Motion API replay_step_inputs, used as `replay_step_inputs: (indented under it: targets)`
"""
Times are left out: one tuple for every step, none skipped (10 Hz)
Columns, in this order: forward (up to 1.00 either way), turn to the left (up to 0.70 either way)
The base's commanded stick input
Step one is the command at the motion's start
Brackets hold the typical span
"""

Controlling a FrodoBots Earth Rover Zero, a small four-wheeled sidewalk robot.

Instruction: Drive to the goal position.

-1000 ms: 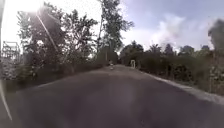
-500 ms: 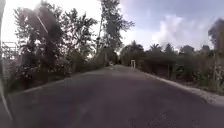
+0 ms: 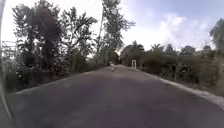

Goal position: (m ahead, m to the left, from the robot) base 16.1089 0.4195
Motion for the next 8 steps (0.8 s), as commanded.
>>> replay_step_inputs:
  targets:
    - [0.70,0.00]
    - [0.70,0.00]
    - [0.70,-0.25]
    - [0.70,-0.34]
    - [0.70,-0.34]
    - [0.70,-0.34]
    - [0.70,-0.15]
    - [0.70,0.00]
